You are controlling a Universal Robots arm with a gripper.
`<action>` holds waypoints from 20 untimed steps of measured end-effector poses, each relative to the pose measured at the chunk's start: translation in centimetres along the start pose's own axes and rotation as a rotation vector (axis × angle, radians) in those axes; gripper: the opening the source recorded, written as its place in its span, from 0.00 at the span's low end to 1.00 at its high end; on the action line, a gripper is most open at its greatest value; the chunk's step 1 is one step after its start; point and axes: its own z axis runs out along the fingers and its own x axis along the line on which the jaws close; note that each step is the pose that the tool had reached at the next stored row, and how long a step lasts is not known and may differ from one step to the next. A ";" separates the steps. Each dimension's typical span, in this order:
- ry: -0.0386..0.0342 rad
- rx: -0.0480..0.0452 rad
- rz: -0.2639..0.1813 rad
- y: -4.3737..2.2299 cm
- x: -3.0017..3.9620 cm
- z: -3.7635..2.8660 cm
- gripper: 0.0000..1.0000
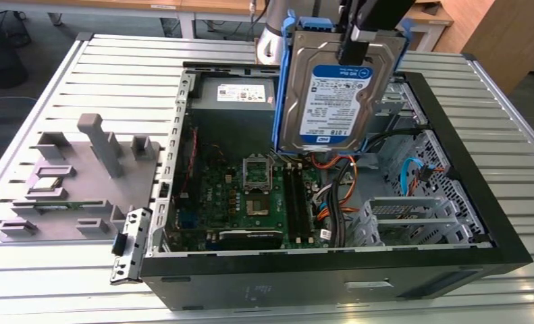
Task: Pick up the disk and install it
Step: 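Pick up the disk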
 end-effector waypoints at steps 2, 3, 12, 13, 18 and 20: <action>-0.0017 -0.0001 0.000 0.00 0.39 0.05 0.35; -0.0027 0.0000 0.000 -0.01 0.56 0.06 0.35; -0.0264 0.0000 -0.001 -0.03 1.81 0.18 0.35; -0.0315 0.0001 -0.001 -0.03 1.90 0.18 0.35; -0.0518 0.0006 -0.002 -0.03 2.43 0.23 0.35; -0.0560 0.0005 -0.002 -0.04 2.70 0.24 0.35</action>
